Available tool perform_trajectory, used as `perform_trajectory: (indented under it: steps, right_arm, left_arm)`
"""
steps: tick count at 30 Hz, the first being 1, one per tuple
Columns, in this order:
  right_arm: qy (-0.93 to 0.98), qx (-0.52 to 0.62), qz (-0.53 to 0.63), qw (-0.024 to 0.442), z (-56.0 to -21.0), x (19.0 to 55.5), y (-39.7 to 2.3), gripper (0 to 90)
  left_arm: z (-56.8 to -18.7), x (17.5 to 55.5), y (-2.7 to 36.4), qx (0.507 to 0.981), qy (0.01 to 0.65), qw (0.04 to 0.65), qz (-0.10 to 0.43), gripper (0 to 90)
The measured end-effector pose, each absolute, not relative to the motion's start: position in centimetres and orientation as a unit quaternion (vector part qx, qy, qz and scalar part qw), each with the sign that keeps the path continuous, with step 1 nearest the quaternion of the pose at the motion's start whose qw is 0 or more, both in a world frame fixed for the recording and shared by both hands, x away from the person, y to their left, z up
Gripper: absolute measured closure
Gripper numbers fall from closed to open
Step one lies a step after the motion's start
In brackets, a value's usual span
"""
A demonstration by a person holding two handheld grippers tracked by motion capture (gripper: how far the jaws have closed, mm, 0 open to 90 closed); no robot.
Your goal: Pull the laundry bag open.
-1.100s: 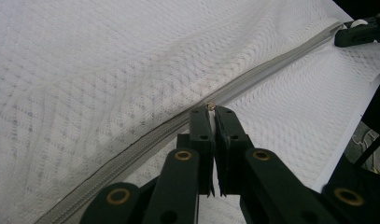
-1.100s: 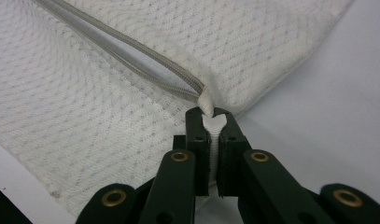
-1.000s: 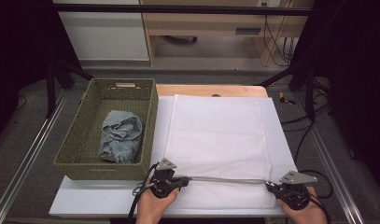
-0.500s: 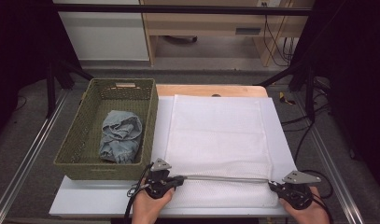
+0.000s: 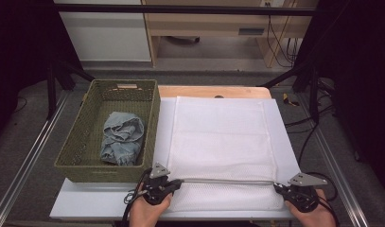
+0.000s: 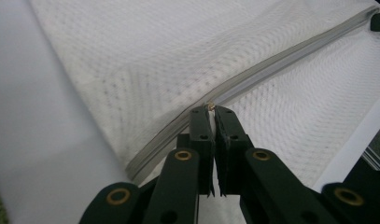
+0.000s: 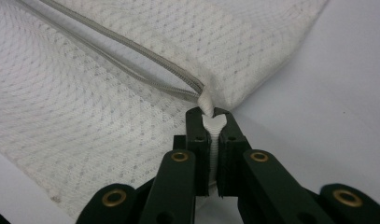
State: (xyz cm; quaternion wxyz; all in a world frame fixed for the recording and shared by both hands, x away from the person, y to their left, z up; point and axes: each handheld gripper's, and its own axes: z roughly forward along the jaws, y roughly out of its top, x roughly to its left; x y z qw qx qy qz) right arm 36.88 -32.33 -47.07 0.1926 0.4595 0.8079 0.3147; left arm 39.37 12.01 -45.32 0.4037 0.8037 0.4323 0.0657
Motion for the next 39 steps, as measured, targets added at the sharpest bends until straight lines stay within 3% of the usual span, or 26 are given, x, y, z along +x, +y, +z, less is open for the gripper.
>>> perform_trajectory:
  steps: [39]
  right_arm:
    - [0.81, 0.455, 0.314, 0.197, -46.8, 36.7, -32.1, 86.4]
  left_arm:
    - [-45.1, 38.7, 15.1, 0.794, 0.454, 0.396, 0.081, 87.0]
